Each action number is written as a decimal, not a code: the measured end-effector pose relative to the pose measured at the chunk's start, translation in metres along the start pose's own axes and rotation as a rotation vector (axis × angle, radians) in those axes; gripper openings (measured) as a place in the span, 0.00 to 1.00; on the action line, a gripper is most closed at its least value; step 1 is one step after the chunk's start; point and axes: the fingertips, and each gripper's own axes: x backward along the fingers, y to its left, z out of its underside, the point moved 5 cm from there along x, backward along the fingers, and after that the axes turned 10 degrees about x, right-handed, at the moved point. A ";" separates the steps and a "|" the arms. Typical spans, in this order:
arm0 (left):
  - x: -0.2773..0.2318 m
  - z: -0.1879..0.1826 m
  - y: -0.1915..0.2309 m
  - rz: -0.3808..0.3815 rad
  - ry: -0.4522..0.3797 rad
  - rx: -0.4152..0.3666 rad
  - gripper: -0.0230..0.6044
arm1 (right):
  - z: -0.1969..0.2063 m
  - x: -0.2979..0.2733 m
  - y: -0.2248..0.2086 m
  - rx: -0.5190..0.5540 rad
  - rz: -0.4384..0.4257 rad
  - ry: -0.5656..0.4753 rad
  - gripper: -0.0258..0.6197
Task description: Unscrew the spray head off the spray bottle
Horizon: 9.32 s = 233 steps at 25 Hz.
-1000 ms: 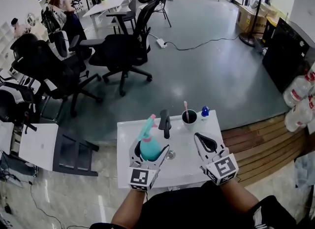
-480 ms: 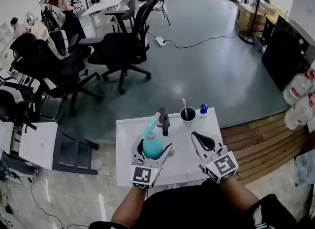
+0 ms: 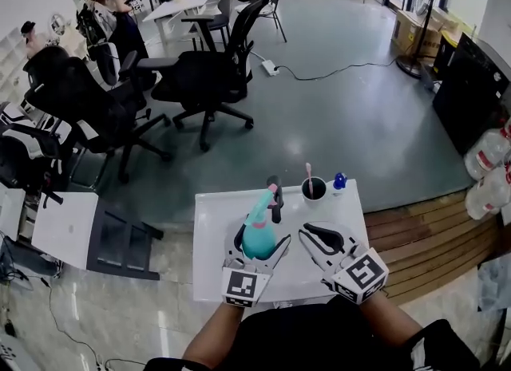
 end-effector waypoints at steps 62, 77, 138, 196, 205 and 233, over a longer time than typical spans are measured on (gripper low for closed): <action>0.036 -0.074 -0.115 0.883 -0.129 -0.109 0.72 | -0.100 0.028 0.044 0.016 -0.918 -0.343 0.27; -0.003 -0.044 -0.018 0.033 -0.025 -0.097 0.72 | -0.075 -0.012 0.007 -0.023 -0.292 -0.248 0.41; -0.009 -0.049 -0.008 0.200 0.006 -0.033 0.72 | -0.085 -0.022 0.000 0.005 -0.229 -0.193 0.33; 0.021 -0.079 -0.073 0.619 -0.090 0.037 0.72 | -0.105 0.009 0.028 0.075 -0.617 -0.364 0.34; 0.005 -0.071 -0.027 0.177 -0.094 -0.063 0.72 | -0.092 -0.003 0.009 0.096 -0.297 -0.253 0.30; -0.001 -0.063 -0.061 0.291 -0.065 -0.138 0.72 | -0.097 -0.007 0.025 0.037 -0.186 -0.186 0.25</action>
